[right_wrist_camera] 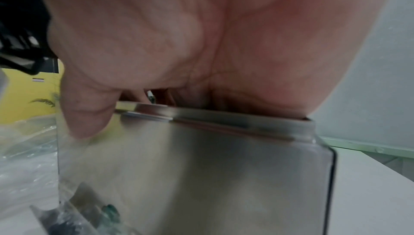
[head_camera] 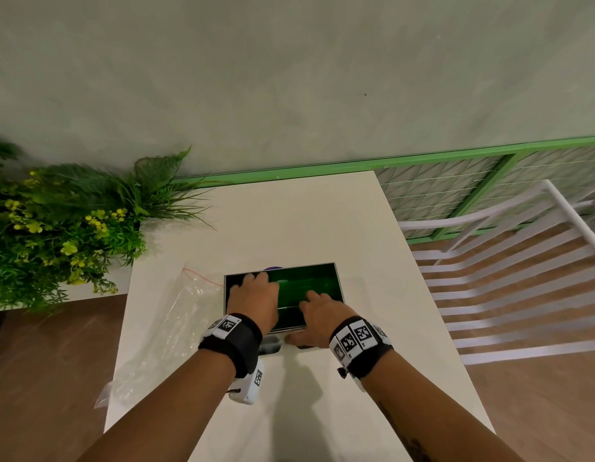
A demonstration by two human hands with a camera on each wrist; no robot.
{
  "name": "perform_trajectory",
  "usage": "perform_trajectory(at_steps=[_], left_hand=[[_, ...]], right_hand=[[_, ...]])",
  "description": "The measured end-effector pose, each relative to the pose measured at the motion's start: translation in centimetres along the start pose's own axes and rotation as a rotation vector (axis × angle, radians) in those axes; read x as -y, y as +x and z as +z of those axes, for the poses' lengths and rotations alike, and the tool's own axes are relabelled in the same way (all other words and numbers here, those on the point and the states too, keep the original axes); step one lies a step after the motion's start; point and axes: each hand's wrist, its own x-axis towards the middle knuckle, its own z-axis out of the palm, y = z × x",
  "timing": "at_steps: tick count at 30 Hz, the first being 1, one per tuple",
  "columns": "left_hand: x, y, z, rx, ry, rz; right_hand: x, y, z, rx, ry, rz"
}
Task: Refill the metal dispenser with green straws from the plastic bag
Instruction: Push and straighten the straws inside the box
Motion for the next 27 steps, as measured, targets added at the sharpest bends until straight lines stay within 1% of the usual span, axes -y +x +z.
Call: perform_trajectory(at_steps=[2, 3, 5, 8, 11, 14, 19, 21, 23, 27], left_hand=[[-0.5, 0.0, -0.1, 0.133, -0.025, 0.015], [-0.6, 0.3, 0.1, 0.162, -0.042, 0.031], [-0.4, 0.9, 0.1, 0.166, -0.077, 0.066], [0.0, 1.5, 0.2, 0.197, -0.119, 0.064], [-0.3, 1.5, 0.4, 0.177, -0.117, 0.068], [-0.5, 1.3, 0.8, 0.258, -0.16, 0.057], [0.1, 2.2, 0.6, 0.227, -0.265, 0.029], [0.3, 2.5, 0.4, 0.223, -0.281, 0.021], [0.5, 2.7, 0.1, 0.195, -0.293, 0.01], [0.4, 2.8, 0.3, 0.192, -0.293, 0.019]], right_hand=[[0.1, 0.2, 0.0, 0.048, -0.012, 0.017], [0.3, 0.3, 0.0, 0.058, -0.011, 0.021], [0.5, 0.5, 0.1, 0.059, -0.014, 0.012], [0.7, 0.3, 0.4, 0.071, -0.021, 0.0], [0.7, 0.1, 0.6, 0.056, -0.012, -0.004], [0.3, 0.0, 0.6, 0.05, -0.045, -0.008], [0.3, 0.2, 0.3, 0.045, -0.045, -0.017], [0.4, 0.1, 0.4, 0.054, -0.051, -0.009], [0.5, 0.1, 0.6, 0.027, -0.068, -0.009], [0.4, 0.2, 0.7, -0.004, -0.05, -0.025]])
